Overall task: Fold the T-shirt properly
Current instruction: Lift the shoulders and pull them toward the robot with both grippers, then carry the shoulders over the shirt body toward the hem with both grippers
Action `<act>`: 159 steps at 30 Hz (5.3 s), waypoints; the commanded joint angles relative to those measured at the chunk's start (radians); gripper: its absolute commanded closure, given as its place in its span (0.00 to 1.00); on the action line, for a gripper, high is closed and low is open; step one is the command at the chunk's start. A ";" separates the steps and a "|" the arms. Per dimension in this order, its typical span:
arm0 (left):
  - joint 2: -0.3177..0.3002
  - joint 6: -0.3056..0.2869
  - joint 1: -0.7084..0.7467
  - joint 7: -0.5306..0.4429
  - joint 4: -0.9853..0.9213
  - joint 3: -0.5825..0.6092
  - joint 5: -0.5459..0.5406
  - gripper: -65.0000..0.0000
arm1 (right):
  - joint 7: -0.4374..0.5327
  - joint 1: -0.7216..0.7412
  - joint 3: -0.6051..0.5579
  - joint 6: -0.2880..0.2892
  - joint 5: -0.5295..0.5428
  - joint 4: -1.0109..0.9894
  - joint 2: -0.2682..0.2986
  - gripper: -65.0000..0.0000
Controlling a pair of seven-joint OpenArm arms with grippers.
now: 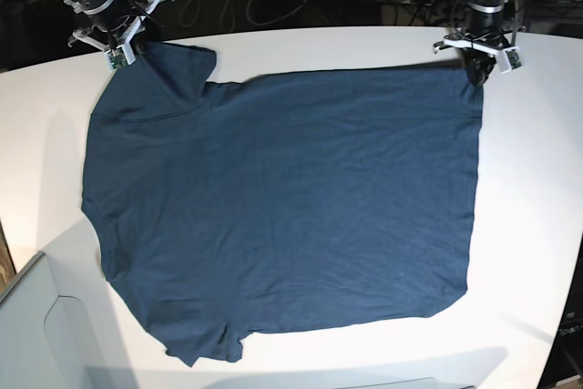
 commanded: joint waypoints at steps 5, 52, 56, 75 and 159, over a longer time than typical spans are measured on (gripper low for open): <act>-0.013 0.000 0.007 -0.024 0.013 -0.008 -0.003 1.00 | 0.022 -0.016 0.034 0.015 0.010 0.020 0.004 1.00; -0.004 0.003 0.026 -0.024 0.063 -0.010 -0.003 1.00 | 0.049 0.007 0.171 0.158 0.010 0.153 -0.044 1.00; -0.004 0.003 -0.014 -0.024 0.063 -0.008 -0.003 1.00 | 0.049 0.080 0.169 0.158 0.010 0.152 -0.044 1.00; -0.004 0.003 -0.294 0.108 -0.011 -0.008 -0.003 1.00 | -0.109 0.550 0.168 0.156 0.008 -0.072 0.044 1.00; -0.105 0.002 -0.531 0.123 -0.171 0.050 -0.003 0.42 | -0.098 0.920 -0.041 0.150 0.008 -0.395 0.094 0.35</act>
